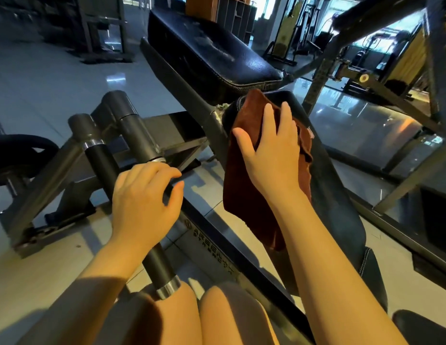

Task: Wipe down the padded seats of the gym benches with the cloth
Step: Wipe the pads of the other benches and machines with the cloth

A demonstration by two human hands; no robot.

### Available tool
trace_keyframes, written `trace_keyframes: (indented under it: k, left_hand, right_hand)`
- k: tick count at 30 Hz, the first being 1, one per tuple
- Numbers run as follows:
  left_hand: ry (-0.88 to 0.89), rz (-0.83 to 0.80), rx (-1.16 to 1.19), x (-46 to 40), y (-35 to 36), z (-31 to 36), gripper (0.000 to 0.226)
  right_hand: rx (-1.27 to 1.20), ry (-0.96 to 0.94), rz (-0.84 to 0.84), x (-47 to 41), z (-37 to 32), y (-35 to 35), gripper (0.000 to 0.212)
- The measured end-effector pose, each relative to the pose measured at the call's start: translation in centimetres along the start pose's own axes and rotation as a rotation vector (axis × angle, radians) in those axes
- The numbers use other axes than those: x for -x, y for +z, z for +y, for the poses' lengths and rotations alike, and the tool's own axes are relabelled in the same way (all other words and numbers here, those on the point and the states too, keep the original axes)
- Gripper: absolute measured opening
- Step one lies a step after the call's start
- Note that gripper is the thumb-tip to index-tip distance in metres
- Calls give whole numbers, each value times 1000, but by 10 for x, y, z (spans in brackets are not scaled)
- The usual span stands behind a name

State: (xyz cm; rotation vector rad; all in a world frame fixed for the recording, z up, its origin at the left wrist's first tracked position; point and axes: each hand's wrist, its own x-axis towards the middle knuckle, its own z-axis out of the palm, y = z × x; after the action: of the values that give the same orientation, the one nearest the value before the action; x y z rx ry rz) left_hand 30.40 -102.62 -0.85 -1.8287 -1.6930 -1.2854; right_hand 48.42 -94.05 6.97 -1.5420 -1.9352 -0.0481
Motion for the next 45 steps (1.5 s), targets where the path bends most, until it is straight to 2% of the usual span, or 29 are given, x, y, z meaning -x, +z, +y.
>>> trace_keyframes:
  k: [4, 12, 16, 22, 29, 33, 37, 40, 45]
  left_hand:
    - [-13, -29, -1, 1, -1, 0, 24]
    - [-10, -62, 44, 3, -6, 0, 14]
    - [-6, -38, 81, 2, -5, 0, 13]
    - [-13, -18, 106, 1, -5, -1, 23]
    - [4, -10, 101, 1, -3, -2, 21]
    - [17, 8, 117, 2, -3, -4, 21]
    - [44, 10, 113, 4, -2, -4, 23]
    - [64, 16, 97, 5, -1, -4, 22]
    - [110, -12, 77, 6, 0, -2, 15]
  right_hand:
    - [30, -151, -81, 21, 22, -8, 74]
    - [52, -32, -57, 76, 50, -13, 71]
    - [48, -59, -77, 69, 47, -18, 73]
    - [19, -209, -123, 36, 21, -18, 71]
    - [-43, -329, -130, -4, 8, -16, 77]
    - [-73, -275, -103, 9, 18, -14, 88]
    - [-71, -185, -132, 39, 42, -14, 76]
    - [-75, -75, -90, 72, 55, -11, 68]
    - [9, 18, -9, 85, 51, -7, 73]
